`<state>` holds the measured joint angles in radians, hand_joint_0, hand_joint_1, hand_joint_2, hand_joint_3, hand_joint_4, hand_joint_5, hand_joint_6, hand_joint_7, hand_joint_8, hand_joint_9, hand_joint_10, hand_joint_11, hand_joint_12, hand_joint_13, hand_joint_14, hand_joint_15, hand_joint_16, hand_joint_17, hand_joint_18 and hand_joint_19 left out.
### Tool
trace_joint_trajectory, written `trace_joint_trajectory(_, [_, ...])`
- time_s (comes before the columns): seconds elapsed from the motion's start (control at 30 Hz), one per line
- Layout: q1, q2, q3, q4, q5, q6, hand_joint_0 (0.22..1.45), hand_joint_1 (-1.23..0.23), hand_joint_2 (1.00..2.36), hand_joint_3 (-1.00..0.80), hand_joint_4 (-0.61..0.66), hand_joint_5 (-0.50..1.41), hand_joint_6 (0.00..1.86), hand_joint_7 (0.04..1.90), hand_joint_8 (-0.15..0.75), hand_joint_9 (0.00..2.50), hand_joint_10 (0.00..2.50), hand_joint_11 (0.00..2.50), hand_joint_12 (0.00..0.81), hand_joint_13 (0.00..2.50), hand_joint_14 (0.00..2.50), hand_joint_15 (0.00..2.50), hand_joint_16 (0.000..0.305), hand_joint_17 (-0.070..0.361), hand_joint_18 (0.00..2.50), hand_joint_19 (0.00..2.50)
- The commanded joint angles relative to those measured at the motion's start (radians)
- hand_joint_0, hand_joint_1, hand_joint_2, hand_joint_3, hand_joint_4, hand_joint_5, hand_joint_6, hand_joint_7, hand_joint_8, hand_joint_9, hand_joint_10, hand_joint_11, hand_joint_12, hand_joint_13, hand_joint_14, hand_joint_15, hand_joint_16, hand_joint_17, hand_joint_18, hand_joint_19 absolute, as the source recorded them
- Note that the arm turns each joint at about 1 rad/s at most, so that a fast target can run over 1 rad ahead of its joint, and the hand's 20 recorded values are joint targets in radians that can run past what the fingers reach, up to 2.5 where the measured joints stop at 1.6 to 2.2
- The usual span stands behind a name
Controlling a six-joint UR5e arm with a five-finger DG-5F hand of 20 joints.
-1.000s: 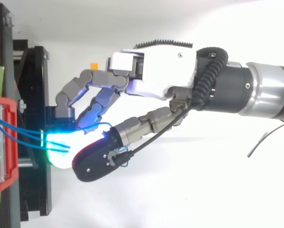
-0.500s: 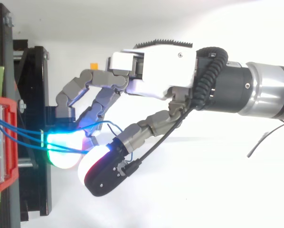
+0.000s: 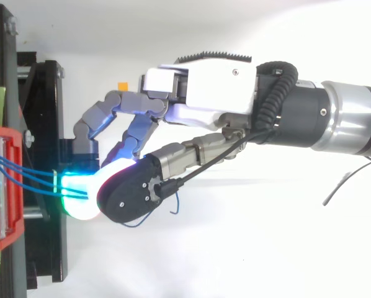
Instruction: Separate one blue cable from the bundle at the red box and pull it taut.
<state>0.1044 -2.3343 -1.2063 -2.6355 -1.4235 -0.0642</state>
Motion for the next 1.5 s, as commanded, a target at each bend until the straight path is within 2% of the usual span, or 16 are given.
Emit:
trace_joint_trajectory(0.0, [0.001,0.0,0.001,-0.006,0.0,0.0,0.61,-0.63,1.01,-0.36,0.11,-0.15,0.91,0.86,0.295,1.16,0.02,1.16,0.364,0.96,0.02,0.67,0.051,0.114,0.89,0.8])
trace_joint_trajectory(0.23, [0.0,0.0,-0.001,-0.014,0.0,-0.016,0.66,-0.81,1.02,-0.28,0.02,-0.16,0.93,0.9,0.281,1.11,0.02,1.15,0.355,0.93,0.02,0.67,0.051,0.115,0.89,0.77])
trace_joint_trajectory(0.43, [-0.002,0.0,-0.001,-0.014,0.0,-0.034,0.75,-0.89,1.01,-0.41,-0.07,-0.17,0.96,0.84,0.266,1.09,0.02,1.16,0.344,0.92,0.03,0.67,0.05,0.113,0.89,0.73])
trace_joint_trajectory(0.47, [0.0,0.0,-0.001,-0.014,0.0,-0.035,0.77,-0.9,1.0,-0.5,-0.06,-0.17,0.96,0.85,0.26,1.09,0.02,1.15,0.343,0.92,0.03,0.66,0.05,0.114,0.89,0.72])
trace_joint_trajectory(0.57, [-0.002,0.0,-0.001,-0.014,0.0,-0.06,0.74,-0.93,1.0,-0.5,-0.02,-0.17,0.96,0.84,0.261,1.09,0.02,1.15,0.34,0.92,0.03,0.67,0.05,0.113,0.9,0.73])
trace_joint_trajectory(0.67, [-0.003,0.0,-0.001,-0.011,0.0,-0.078,0.63,-0.89,1.0,-0.5,0.06,-0.16,0.95,0.83,0.267,1.11,0.02,1.17,0.339,0.92,0.03,0.68,0.05,0.113,0.89,0.74])
trace_joint_trajectory(0.73, [-0.005,0.0,-0.001,-0.009,0.0,-0.086,0.57,-0.85,1.0,-0.5,0.07,-0.16,0.95,0.82,0.275,1.12,0.02,1.17,0.343,0.93,0.03,0.68,0.051,0.115,0.9,0.76])
trace_joint_trajectory(0.8, [-0.005,0.0,-0.001,-0.009,0.0,-0.088,0.5,-0.74,1.0,-0.5,0.1,-0.15,0.94,0.78,0.299,1.16,0.02,1.16,0.368,0.96,0.02,0.67,0.055,0.124,0.94,0.76])
trace_joint_trajectory(0.9, [-0.005,0.0,-0.001,-0.011,0.0,-0.092,0.5,-0.58,1.0,-0.5,0.1,-0.15,0.93,0.8,0.306,1.21,0.02,1.15,0.376,1.0,0.03,0.68,0.056,0.125,0.96,0.77])
trace_joint_trajectory(0.93, [-0.005,0.0,-0.001,-0.011,0.0,-0.094,0.54,-0.48,1.0,-0.5,0.09,-0.14,0.92,0.83,0.291,1.22,0.02,1.15,0.367,0.99,0.03,0.67,0.053,0.119,0.95,0.8])
trace_joint_trajectory(1.03, [-0.006,0.0,-0.001,-0.012,0.002,-0.1,0.6,-0.44,1.0,-0.5,0.06,-0.14,0.92,0.86,0.28,1.23,0.02,1.15,0.357,1.0,0.03,0.71,0.05,0.114,0.93,0.86])
trace_joint_trajectory(1.17, [-0.006,0.0,-0.001,-0.012,0.002,-0.109,0.58,-0.55,1.02,-0.26,0.07,-0.14,0.91,0.89,0.3,1.23,0.02,1.15,0.376,1.0,0.03,0.72,0.053,0.119,0.92,0.89])
trace_joint_trajectory(1.23, [-0.006,0.0,-0.001,-0.011,0.003,-0.117,0.58,-0.61,1.02,-0.2,0.08,-0.14,0.91,0.9,0.316,1.24,0.02,1.16,0.387,1.01,0.02,0.71,0.056,0.127,0.95,0.87])
trace_joint_trajectory(1.33, [-0.008,0.0,-0.001,-0.011,0.005,-0.121,0.59,-0.72,1.02,-0.15,0.1,-0.14,0.92,0.89,0.318,1.22,0.02,1.17,0.394,1.02,0.02,0.71,0.059,0.133,0.97,0.84])
trace_joint_trajectory(1.47, [-0.008,0.0,-0.001,-0.014,0.005,-0.123,0.63,-0.82,1.02,-0.18,0.02,-0.16,0.93,0.91,0.279,1.16,0.03,1.2,0.368,0.97,0.03,0.71,0.053,0.119,0.93,0.83])
